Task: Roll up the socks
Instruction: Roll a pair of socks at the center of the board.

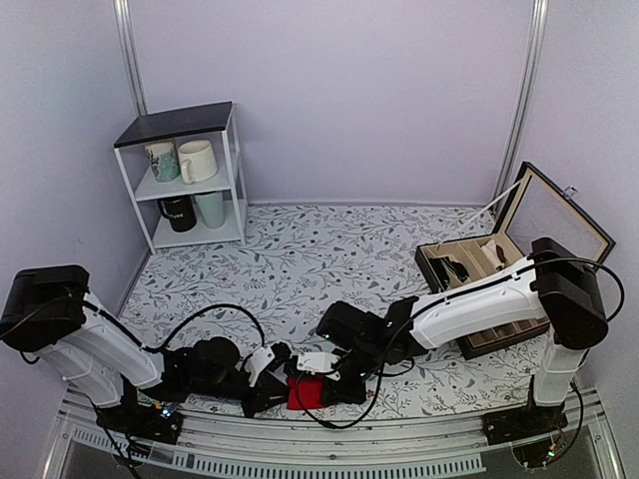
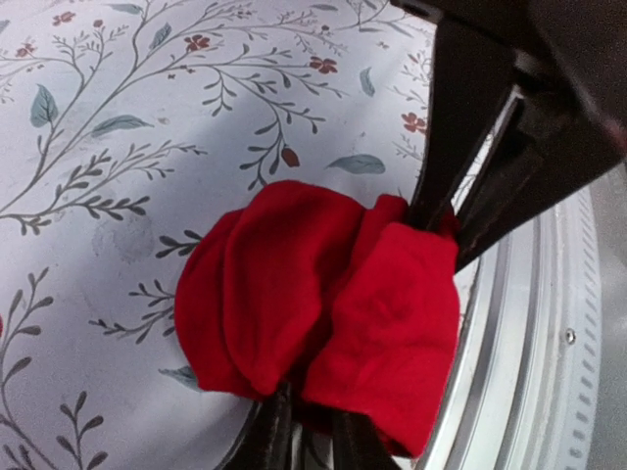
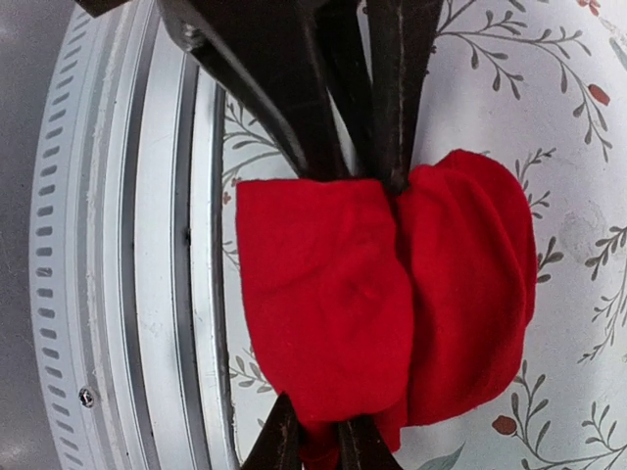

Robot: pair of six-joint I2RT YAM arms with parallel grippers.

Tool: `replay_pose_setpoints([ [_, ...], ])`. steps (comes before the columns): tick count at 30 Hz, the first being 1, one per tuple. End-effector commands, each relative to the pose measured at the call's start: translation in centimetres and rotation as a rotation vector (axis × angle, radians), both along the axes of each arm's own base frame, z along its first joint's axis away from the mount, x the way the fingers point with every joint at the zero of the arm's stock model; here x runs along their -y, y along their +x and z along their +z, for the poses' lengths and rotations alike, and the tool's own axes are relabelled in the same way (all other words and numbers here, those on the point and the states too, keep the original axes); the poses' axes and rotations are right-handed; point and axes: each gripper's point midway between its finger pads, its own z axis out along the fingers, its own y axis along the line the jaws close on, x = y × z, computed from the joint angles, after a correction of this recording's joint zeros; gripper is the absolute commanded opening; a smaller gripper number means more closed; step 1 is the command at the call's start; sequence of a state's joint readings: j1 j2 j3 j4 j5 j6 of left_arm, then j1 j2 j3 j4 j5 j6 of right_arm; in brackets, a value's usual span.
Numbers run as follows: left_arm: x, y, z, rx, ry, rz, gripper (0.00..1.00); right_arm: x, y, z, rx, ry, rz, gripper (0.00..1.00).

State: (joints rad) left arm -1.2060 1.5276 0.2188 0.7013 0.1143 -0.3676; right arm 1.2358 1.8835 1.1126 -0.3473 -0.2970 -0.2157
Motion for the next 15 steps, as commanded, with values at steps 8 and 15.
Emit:
replay_pose_setpoints([
  [8,-1.3,-1.1,4.3,0.101,-0.108,-0.040,0.33,6.3,0.6,-7.1,-0.076,-0.312,-0.149,0.13],
  [15,-1.5,-1.7,6.4,0.171,-0.133,-0.040,0.46,6.2,1.1,-7.5,-0.090,-0.331,-0.203,0.13],
])
